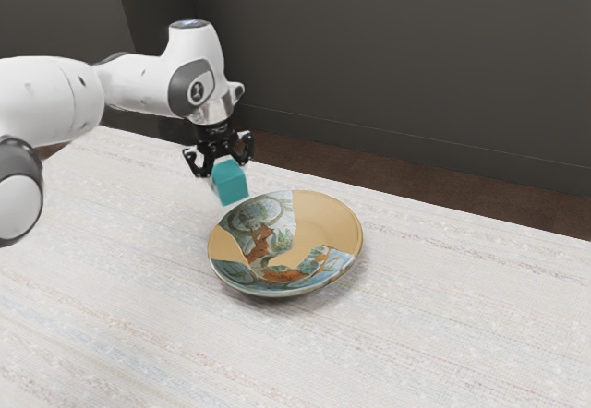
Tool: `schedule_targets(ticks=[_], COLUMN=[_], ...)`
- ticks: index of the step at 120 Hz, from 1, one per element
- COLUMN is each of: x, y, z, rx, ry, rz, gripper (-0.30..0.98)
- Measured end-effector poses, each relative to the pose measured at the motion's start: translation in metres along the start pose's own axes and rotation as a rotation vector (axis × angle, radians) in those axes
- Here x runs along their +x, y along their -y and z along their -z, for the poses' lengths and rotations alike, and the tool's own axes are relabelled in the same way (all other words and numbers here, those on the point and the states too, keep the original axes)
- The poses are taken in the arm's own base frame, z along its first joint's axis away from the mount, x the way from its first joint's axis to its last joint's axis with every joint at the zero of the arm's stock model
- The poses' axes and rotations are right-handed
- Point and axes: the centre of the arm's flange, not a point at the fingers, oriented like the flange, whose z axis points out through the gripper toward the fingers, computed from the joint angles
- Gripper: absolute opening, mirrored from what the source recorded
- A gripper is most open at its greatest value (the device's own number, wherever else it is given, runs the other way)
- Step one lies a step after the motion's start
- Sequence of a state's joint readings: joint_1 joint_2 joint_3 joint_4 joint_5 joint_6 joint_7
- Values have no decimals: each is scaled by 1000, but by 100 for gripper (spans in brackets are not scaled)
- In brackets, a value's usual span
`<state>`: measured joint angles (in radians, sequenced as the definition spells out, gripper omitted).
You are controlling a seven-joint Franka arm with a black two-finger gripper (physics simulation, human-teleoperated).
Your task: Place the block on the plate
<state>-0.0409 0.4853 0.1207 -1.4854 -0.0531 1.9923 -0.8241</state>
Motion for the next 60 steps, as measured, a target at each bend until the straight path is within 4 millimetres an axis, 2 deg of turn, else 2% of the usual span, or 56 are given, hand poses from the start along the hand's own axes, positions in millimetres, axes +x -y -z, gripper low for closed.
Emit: schedule_targets(ticks=[12, 20, 26, 52, 60], x=[-56, -89, -109, -142, -144], y=[-29, -43, -45, -43, -44], z=[17, 17, 11, -18, -19], rx=[-6, 0, 15, 34, 25], ry=[2, 7, 11, 10, 5], rz=[-52, -73, -76, -4, 24], gripper=[34, 34, 34, 36, 45])
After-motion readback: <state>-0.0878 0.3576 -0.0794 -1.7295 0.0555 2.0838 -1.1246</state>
